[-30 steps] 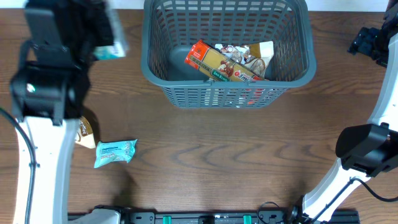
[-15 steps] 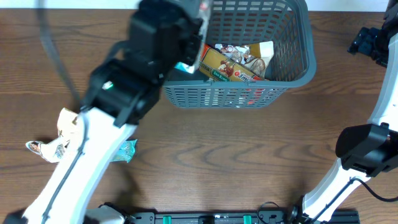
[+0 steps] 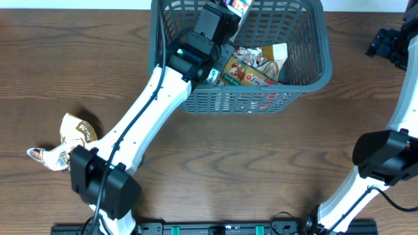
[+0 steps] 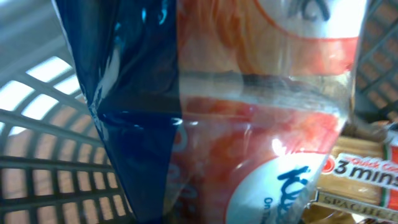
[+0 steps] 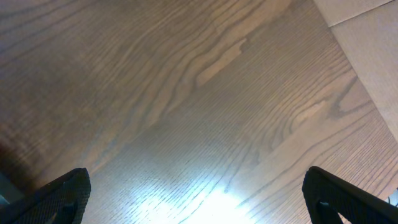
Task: Pack container
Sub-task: 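Carry the multipack right over the basket and lower it in, then open the left gripper and withdraw it to the left, then lower the left gripper onto the Pantree rice bag and grasp it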
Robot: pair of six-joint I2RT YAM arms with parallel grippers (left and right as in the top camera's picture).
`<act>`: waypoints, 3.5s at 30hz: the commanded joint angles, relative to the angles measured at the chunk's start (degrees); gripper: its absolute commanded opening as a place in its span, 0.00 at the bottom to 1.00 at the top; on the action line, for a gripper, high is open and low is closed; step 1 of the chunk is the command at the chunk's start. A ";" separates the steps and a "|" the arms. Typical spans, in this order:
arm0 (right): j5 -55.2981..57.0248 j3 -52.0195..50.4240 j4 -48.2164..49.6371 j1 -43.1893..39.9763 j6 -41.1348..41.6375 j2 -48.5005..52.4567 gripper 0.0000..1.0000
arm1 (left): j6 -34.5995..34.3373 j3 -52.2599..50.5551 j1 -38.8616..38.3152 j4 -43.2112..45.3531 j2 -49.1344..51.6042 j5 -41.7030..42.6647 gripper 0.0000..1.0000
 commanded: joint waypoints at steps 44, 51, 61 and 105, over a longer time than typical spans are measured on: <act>0.39 -0.07 0.13 -0.50 0.74 0.44 0.99 | 7.63 5.99 0.04 -1.70 -8.90 -7.89 0.99; 0.39 -0.07 0.13 -0.50 0.74 0.44 0.99 | 7.58 5.99 0.02 -6.23 -20.61 -7.82 0.99; 0.39 -0.07 0.13 -0.50 0.74 0.44 0.99 | 6.60 5.99 0.85 -19.02 -27.15 -30.14 0.99; 0.39 -0.07 0.13 -0.50 0.74 0.44 0.99 | -99.93 -7.43 54.14 -51.69 -14.97 -10.40 0.99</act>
